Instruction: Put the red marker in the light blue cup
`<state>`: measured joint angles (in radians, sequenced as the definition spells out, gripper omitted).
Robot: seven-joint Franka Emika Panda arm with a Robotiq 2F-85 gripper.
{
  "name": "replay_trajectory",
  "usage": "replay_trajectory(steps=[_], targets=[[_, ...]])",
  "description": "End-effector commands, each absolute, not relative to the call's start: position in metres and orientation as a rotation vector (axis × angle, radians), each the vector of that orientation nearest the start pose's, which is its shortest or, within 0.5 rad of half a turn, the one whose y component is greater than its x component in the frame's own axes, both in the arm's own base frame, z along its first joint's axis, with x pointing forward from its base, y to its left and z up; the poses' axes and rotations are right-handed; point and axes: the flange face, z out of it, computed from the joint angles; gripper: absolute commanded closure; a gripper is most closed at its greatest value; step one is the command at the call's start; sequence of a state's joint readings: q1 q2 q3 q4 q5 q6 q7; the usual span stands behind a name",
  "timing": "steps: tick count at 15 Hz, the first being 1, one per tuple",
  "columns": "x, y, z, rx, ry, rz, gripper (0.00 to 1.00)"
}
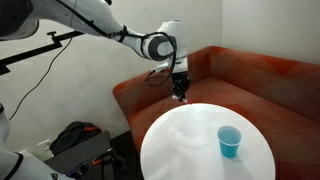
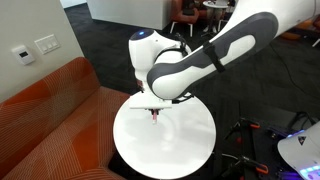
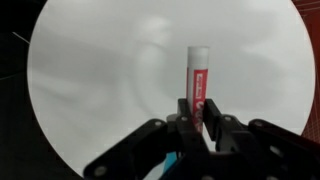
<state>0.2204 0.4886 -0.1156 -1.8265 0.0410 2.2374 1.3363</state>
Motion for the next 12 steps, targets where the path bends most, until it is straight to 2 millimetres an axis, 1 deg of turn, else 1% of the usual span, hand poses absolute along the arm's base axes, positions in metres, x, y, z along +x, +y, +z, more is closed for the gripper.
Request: replay_trajectory(steps=[1,3,9,12], targets=[[0.637,0.062,0.263,-2.547,2.034,-0.004,0.95],[0.636,0.044,0.267,-2.478,2.182,-0.102,0.95],[0.632,-0.024,0.275,-2.274,2.562,-0.453,0.95],[0.629,-0.048,0.273,-2.130,2.733,-0.641,0.95]])
